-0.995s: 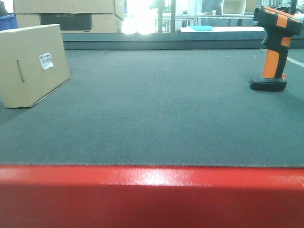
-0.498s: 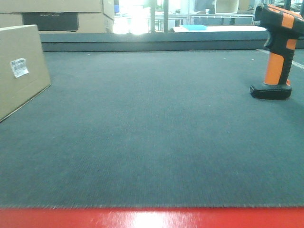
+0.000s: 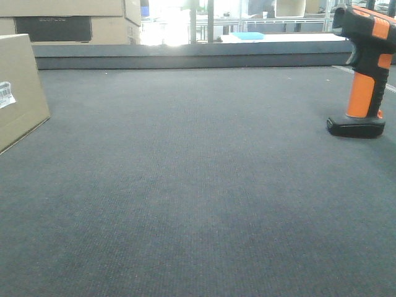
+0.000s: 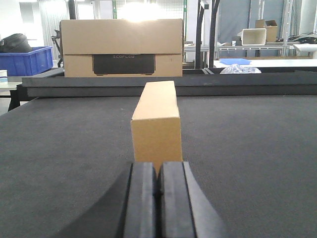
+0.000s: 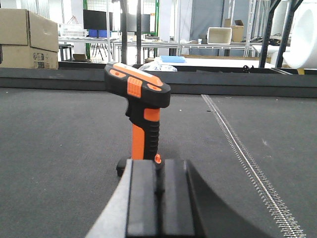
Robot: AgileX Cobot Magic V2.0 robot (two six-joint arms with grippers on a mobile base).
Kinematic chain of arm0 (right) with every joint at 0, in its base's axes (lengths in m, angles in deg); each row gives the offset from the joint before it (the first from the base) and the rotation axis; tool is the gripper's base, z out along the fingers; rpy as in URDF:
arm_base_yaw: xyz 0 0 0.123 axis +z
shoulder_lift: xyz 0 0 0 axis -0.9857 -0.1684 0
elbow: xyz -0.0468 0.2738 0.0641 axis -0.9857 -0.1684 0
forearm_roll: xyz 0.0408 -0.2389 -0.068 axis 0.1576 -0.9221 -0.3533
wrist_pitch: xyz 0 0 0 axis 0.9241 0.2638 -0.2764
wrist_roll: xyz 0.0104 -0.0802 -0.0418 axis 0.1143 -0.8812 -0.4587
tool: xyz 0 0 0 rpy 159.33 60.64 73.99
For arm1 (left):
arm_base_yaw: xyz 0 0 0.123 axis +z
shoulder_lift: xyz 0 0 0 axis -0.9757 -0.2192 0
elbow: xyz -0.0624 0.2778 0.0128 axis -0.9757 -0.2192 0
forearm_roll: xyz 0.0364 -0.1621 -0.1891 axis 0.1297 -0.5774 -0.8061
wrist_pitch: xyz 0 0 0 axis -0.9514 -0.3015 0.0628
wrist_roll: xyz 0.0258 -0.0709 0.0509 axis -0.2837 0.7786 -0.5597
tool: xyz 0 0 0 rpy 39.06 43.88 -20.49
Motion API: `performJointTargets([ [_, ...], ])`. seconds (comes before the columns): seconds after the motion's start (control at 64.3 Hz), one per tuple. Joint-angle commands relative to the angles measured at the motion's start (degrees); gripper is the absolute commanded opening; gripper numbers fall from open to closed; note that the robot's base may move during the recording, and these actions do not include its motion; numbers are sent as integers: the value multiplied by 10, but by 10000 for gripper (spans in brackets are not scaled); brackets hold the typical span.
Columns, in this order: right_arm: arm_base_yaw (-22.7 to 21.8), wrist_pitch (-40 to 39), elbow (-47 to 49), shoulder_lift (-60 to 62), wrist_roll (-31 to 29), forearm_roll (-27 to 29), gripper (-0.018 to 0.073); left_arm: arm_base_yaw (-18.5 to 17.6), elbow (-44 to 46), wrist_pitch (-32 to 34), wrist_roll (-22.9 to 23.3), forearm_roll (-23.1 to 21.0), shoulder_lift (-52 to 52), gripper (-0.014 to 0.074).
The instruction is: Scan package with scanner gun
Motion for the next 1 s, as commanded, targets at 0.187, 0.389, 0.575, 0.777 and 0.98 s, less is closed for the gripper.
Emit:
performJointTargets([
  [0.187,-2,-9,0,2,-5,1,-169,1,1,10,0,-4,2,-111],
  [0.389,-2,-9,0,2,-5,1,-169,1,1,10,0,-4,2,-111],
  [0.575,-2,-9,0,2,-5,1,-169,1,1,49,0,-4,2,-111],
  [0.777,-2,-9,0,2,-5,1,-169,1,1,85,0,-4,2,-111],
  [0.98,-2,-9,0,2,-5,1,-169,1,40,17,0,-4,2,-111],
])
